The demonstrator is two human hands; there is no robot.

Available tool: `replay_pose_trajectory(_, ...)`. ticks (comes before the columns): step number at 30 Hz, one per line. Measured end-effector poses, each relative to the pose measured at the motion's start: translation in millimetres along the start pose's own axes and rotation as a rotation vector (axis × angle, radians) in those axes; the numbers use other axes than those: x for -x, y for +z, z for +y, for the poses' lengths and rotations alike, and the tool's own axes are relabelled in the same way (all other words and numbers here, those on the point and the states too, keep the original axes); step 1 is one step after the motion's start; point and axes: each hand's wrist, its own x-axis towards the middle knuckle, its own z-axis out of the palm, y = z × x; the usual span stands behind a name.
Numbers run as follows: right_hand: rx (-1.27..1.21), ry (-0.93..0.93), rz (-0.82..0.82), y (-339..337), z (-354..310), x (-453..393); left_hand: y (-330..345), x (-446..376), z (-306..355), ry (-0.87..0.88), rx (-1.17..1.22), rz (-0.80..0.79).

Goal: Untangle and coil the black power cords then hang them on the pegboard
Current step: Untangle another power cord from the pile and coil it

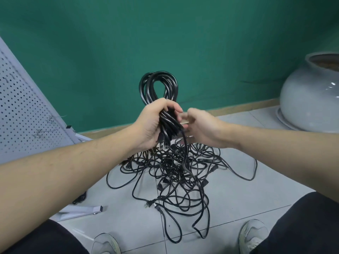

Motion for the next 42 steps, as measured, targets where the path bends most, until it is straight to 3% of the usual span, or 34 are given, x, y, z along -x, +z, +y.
replay_pose_trajectory(5, 0.34, 0.132, -0.259, -18, 7, 6, -4, 1, 7, 0.055, -0.036, 0.081)
replay_pose_trajectory(10, 0.43, 0.131, -0.314, -20, 8, 9, -2, 1, 14, 0.093, -0.03, 0.137)
replay_pose_trajectory(14, 0.835, 0.074, -0.292, -19, 24, 0, -9, 0, 19, 0.123, -0.075, 0.197)
replay_pose_trajectory(17, 0.901, 0.058, -0.294, -32, 32, -3, -20, -4, 22, 0.085, -0.164, 0.244)
replay_pose_trajectory(20, 0.853, 0.068, -0.169, -49, 27, 3, -34, -7, 22, 0.032, -0.295, 0.32)
replay_pose_trajectory(25, 1.023, 0.06, 0.082, -62, 15, 9, -49, -10, 16, -0.044, -0.617, 0.387)
replay_pose_trajectory(29, 0.835, -0.073, 0.171, -53, 1, 13, -50, -11, 7, -0.154, -0.761, 0.309)
replay_pose_trajectory(34, 0.411, -0.11, -0.007, -43, -19, 17, -40, -8, -3, -0.204, -0.86, 0.206)
replay_pose_trajectory(36, 0.373, -0.111, -0.012, -42, -22, 17, -30, -4, -3, -0.198, -0.865, 0.167)
replay_pose_trajectory(42, 0.641, -0.249, 0.37, -35, -23, 16, -6, 6, -1, -0.177, -0.948, -0.057)
